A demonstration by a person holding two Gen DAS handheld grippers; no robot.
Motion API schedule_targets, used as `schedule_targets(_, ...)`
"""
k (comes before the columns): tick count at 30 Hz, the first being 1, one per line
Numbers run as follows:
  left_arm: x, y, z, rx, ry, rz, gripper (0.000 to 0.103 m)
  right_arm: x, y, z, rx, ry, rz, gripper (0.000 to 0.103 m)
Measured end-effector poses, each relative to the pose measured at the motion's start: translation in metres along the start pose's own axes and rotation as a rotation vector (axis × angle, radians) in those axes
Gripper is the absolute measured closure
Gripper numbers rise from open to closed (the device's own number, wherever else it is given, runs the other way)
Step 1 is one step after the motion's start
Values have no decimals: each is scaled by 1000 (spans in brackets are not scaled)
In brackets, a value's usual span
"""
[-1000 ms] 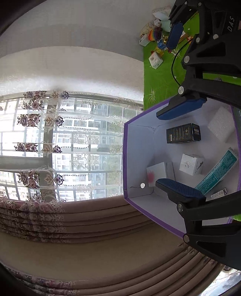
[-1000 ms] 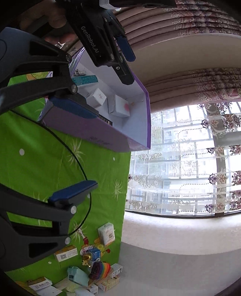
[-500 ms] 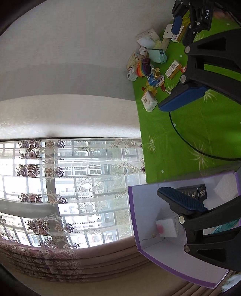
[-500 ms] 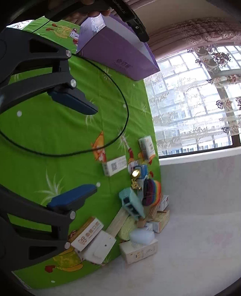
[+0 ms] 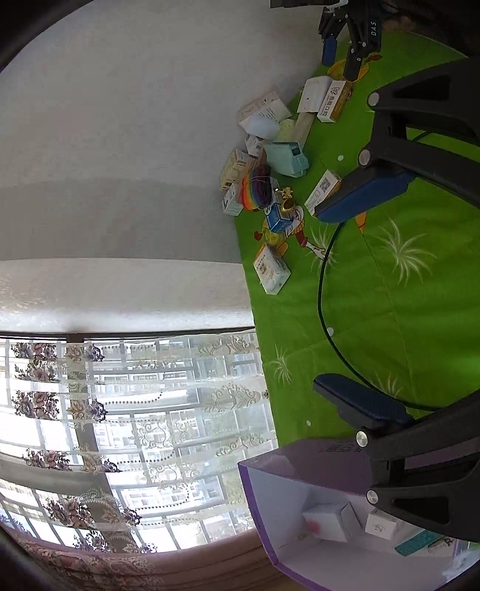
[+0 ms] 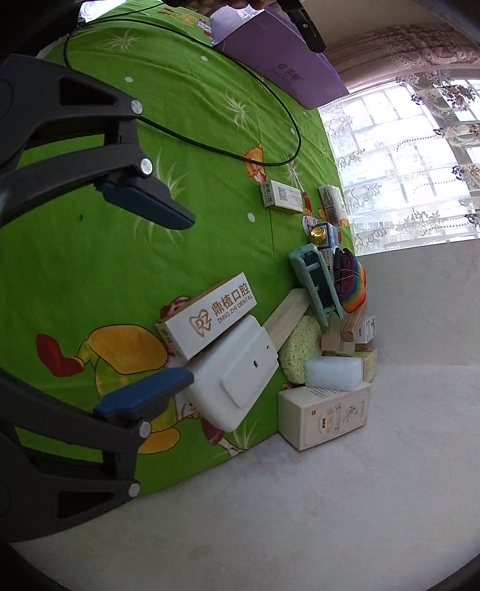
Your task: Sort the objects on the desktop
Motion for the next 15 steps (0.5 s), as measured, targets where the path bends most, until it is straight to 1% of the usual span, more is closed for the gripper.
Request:
schedule_targets(2, 1, 6, 1, 15, -5, 0, 19, 8, 3, 1, -14, -7, -34, 26)
schedule_targets(4, 1, 8, 1, 23, -8, -5, 19, 12, 7, 1, -28, -12, -22, 26)
schedule_targets(7, 2, 9, 2, 22, -13, -10, 19, 20, 9, 2, -43, -41, -31, 26)
schedule_targets(10, 7, 11, 3, 20, -24, -13, 19, 26, 3, 7, -61, -61, -57, 27)
schedule_targets(11, 8, 12, 4, 23, -28, -11, 19, 27, 2, 8, -60, -70, -68, 34)
schedule_targets(13, 11, 16, 4, 28, -33, -4, 19, 28, -2, 8, -57, -72, -102, 42)
schedule_targets(15, 16, 22, 5, 31, -41, 13, 19, 31, -3, 9, -53, -87, -102, 42)
Point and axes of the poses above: each gripper's, at about its wrist camera, not at the fingertips, and x roughly the way its jaws point, y to its right, z to its underside, the point moved 9 cm from there along x, roughly the way its jaws point, and after that the axes turned 3 degrees about -z, right-handed, at the moved point
